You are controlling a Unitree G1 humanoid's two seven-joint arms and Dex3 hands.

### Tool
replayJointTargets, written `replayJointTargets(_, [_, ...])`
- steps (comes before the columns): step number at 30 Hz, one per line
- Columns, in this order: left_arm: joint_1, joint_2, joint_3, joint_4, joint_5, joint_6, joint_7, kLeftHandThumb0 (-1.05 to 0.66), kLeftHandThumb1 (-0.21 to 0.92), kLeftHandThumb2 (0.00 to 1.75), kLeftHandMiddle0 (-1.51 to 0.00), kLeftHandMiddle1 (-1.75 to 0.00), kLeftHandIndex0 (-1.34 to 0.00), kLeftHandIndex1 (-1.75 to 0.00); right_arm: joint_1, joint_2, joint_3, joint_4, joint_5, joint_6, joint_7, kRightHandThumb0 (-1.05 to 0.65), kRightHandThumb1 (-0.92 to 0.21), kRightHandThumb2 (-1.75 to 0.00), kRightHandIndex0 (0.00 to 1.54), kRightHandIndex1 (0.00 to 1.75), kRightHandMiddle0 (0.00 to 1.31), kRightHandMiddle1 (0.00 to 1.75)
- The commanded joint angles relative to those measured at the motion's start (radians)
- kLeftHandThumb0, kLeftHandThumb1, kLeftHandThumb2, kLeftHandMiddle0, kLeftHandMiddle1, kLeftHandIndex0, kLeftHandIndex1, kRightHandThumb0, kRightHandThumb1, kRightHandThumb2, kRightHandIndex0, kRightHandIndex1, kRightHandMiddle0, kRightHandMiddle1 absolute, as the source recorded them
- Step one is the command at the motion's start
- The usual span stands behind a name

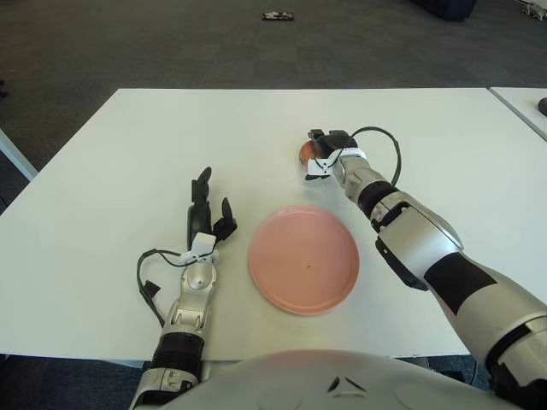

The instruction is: Put the apple into the plate.

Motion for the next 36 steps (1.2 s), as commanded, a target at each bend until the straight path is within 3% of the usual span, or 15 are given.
replayJointTargets(1, [0.029,-0.004,-0.001,0.006,0.01,0.012,0.008,-0.86,0.92,0.9,-0.24,-0.07,0.0,-0.58,-0.026,0.006,0.01,0.007,-0.021,0.002,-0.019,-0.99,-0.92,-0.25,0.21,0.11,0.0,0.55])
replayJointTargets(6, [0.041,-0.009,-0.002,-0.009,0.013,0.016,0.012,-0.86,0.92,0.9,-0.24,-0.07,0.0,-0.58,-0.027,0.01,0.025,0.007,-0.041,0.001,-0.027,-0.97,-0.92,-0.25,0.24,0.17,0.0,0.63])
replayJointTargets(9, [0.05,-0.012,-0.001,-0.019,0.017,0.016,0.017,-0.86,0.92,0.89,-0.24,-0.07,0.0,-0.58,-0.026,0.012,0.046,0.008,-0.061,0.002,-0.033,-0.94,-0.92,-0.24,0.12,0.5,0.0,0.7])
replayJointTargets(12, [0.058,-0.017,0.0,-0.03,0.022,0.016,0.024,-0.86,0.92,0.89,-0.24,-0.07,0.0,-0.58,-0.024,0.016,0.059,0.009,-0.078,0.005,-0.033,-0.92,-0.92,-0.24,0.09,0.63,0.0,0.75])
replayJointTargets(22, [0.08,-0.029,0.002,-0.065,0.035,0.026,0.042,-0.86,0.92,0.89,-0.24,-0.08,0.0,-0.58,-0.006,0.013,0.084,0.011,-0.105,0.003,-0.052,-0.95,-0.92,-0.27,0.13,0.72,0.0,0.77])
replayJointTargets(36, [0.073,-0.032,0.0,-0.074,0.026,0.041,0.03,-0.87,0.92,0.89,-0.25,-0.08,0.0,-0.6,0.039,-0.038,0.083,0.002,-0.095,-0.046,-0.123,-0.9,-0.92,-0.27,0.15,0.78,0.0,0.85])
